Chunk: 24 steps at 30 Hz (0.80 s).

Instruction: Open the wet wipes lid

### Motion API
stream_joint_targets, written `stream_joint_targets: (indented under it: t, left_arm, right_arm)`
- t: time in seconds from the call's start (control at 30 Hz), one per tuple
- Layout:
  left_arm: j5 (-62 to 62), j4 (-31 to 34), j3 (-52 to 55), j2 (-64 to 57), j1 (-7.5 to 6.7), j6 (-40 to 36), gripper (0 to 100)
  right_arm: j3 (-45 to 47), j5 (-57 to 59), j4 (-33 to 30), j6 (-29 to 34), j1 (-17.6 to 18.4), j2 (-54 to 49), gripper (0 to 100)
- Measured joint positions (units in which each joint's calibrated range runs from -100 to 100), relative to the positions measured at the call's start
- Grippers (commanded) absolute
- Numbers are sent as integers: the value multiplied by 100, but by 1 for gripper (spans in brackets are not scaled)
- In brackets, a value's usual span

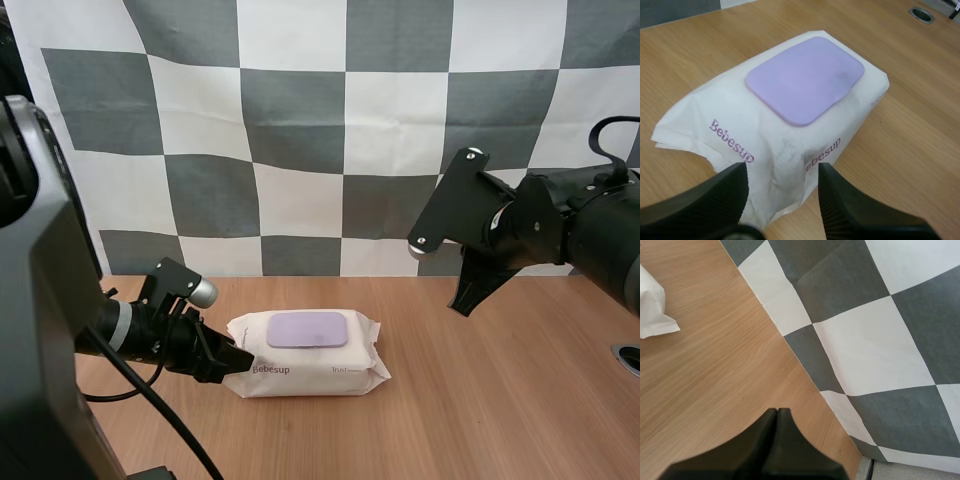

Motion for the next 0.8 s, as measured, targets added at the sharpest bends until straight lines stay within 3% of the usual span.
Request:
stream_joint_targets:
  t: [0.8]
  left_arm:
    - [-395,-614,-16,1493,0,241,72]
  right_arm:
    - [0,-22,51,0,0,0,0]
